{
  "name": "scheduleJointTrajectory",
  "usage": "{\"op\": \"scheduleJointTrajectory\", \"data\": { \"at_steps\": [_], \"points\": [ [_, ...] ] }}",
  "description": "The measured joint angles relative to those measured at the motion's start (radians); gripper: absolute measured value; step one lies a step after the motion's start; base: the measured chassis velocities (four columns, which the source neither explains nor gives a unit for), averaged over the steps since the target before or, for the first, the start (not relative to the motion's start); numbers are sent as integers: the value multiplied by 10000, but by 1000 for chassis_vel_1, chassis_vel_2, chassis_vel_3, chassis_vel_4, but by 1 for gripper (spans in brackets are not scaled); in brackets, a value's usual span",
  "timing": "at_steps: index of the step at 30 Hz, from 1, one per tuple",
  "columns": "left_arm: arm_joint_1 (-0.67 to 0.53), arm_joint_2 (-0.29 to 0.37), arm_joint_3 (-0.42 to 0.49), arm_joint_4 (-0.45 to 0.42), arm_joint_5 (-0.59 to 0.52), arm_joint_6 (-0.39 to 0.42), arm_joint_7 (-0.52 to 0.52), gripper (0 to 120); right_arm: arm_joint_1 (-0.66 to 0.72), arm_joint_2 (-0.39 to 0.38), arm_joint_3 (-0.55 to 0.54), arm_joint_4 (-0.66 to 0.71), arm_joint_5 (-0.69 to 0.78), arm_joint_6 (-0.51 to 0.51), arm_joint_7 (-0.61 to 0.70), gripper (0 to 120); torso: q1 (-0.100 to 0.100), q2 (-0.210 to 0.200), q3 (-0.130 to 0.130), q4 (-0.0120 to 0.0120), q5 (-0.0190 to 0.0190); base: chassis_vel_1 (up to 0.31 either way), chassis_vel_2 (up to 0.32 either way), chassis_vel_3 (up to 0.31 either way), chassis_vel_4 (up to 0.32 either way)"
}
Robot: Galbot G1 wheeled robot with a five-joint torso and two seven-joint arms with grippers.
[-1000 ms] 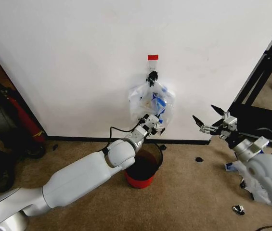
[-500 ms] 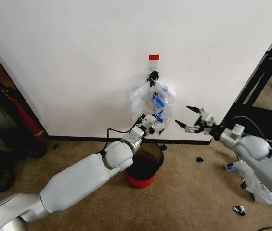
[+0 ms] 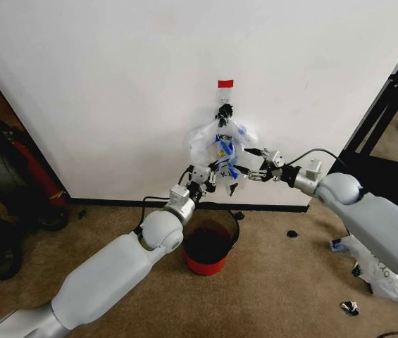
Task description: Pick up the garbage bag from the wall and place it over the trash bin.
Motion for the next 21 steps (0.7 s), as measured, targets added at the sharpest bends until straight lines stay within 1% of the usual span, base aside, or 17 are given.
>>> {"op": "scheduleJointTrajectory", "data": {
  "at_steps": [3, 10, 14, 21],
  "points": [
    [183, -42, -86, -8, 78, -23, 51, 0, 137, 144, -37, -283, -660, 30, -283, 67, 0, 0, 0, -2, 0, 0, 0, 0, 0],
    [310, -108, -139, -53, 234, -21, 90, 0, 121, 128, -49, -347, -1375, 212, -668, 67, 0, 0, -1, -3, 1, 0, 0, 0, 0],
    [370, -116, -174, -111, 279, -4, 102, 0, 51, 157, -37, -379, -1718, 307, -632, 67, 0, 0, -1, -4, 0, 0, 0, 0, 0],
    [529, -102, -308, -256, 332, 37, 113, 0, -117, 426, 17, -682, -2515, 379, -390, 67, 0, 0, -1, -3, 2, 0, 0, 0, 0]
  ]
}}
